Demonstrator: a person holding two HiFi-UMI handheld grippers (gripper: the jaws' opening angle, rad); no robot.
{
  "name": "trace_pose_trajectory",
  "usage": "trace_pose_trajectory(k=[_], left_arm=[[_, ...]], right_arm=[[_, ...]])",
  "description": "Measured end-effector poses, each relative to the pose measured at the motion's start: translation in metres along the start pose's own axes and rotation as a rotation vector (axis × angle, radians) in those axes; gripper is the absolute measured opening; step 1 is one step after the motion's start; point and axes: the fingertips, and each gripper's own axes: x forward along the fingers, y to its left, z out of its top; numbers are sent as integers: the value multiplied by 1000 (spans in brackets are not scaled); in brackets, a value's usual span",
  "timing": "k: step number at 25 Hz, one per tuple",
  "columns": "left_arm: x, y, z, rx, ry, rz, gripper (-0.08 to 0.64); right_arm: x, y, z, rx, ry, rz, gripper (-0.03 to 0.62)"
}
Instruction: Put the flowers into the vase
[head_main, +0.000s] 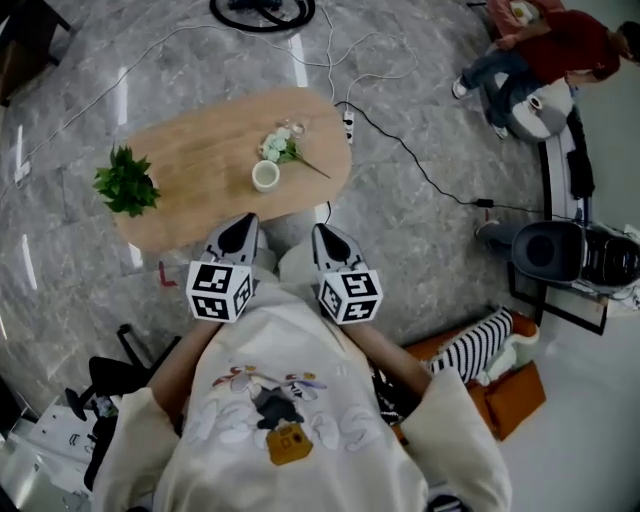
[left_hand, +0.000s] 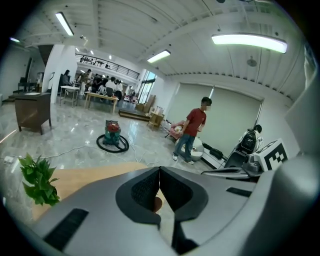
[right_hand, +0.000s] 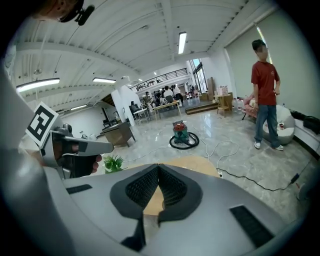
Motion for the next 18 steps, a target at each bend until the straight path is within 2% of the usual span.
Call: trace_pose_trajectory(k=[6,14,18], left_arm=[[10,-1,-8,-14,26,19,9],[34,-13,-8,-44,48,101,9],[61,-20,-16,-60,82,128,9]], right_arm=[[12,-14,3,-45,29,26,6],[39,-36,15,-148,64,131,6],[63,-56,11,-136,107,172,6]])
